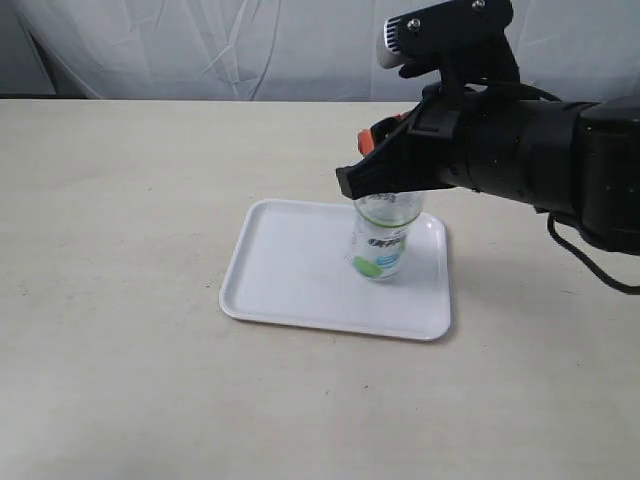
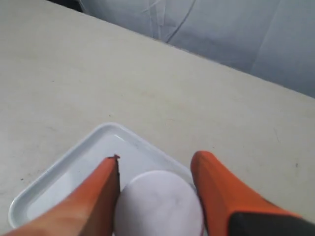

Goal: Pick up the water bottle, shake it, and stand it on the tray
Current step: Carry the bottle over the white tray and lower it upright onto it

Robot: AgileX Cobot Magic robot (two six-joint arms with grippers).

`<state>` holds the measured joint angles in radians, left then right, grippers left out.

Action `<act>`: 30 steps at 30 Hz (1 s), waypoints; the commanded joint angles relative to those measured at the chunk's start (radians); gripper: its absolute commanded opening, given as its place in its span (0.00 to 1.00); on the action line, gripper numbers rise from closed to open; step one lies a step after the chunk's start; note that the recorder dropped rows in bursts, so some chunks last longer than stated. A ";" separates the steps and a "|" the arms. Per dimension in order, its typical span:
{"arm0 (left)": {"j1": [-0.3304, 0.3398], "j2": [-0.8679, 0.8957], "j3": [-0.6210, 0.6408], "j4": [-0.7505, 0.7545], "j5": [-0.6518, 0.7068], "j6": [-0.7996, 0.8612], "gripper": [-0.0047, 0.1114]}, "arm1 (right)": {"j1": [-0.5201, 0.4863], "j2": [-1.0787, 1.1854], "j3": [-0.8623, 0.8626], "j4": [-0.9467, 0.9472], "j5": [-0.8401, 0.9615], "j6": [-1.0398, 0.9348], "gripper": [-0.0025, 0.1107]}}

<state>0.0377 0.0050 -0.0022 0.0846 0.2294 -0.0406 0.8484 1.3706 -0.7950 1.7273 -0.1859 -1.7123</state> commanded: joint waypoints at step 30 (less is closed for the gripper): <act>0.000 -0.005 0.002 0.004 -0.005 -0.004 0.04 | 0.002 0.019 -0.119 -0.128 0.064 0.024 0.01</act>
<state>0.0377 0.0050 -0.0022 0.0846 0.2294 -0.0406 0.8520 1.3976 -0.8872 1.6152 -0.1268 -1.6971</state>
